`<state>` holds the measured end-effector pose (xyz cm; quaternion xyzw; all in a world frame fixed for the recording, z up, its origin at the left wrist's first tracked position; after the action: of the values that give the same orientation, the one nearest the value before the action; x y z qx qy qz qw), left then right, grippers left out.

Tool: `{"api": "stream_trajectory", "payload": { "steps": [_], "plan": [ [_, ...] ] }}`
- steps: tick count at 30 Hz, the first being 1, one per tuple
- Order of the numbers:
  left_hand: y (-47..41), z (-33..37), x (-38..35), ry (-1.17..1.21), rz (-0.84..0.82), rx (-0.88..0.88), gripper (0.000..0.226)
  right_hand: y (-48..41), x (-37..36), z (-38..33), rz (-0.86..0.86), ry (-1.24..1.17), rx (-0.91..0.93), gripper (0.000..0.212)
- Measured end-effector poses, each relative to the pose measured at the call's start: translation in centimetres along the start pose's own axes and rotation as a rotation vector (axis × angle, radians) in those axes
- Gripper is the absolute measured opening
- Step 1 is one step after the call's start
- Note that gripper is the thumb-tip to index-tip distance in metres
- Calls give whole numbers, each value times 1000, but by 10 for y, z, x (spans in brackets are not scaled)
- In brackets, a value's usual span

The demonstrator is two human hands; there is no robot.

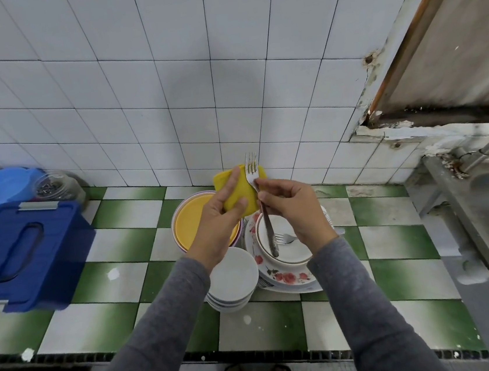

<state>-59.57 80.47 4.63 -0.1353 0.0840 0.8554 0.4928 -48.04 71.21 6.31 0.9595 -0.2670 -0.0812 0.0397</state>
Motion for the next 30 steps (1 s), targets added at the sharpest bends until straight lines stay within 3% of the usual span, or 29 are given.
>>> {"api": "stream_trajectory", "payload": {
  "steps": [11, 14, 17, 22, 30],
  "plan": [
    [-4, -2, 2, 10, -13, 39, 56, -8, -6, -18, 197, 402, 84, 27],
    [-4, -2, 5, 10, -23, 69, 54, -10, -4, -25, 180, 506, 148, 27],
    [-4, 0, 8, 25, -64, 114, 53, -14, -1, -25, 58, 540, 217, 31],
    [-4, 4, 8, 24, -160, 176, 54, -19, 2, -25, -138, 435, 192, 43],
    [-3, 2, 10, 21, -282, 242, 50, -32, 25, -22, -97, -39, 178, 51]
  ]
}}
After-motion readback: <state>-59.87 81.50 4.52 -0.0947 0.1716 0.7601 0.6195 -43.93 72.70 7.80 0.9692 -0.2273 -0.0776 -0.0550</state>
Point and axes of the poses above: each hand's wrist, its own y-axis away from the middle knuckle, its own x-axis out of the back of the hand, z = x × y, the point moved 6 cm from there along -y, towards the middle knuckle, and after that the axes turned 11 degrees about -z, right-handed, at the moved point
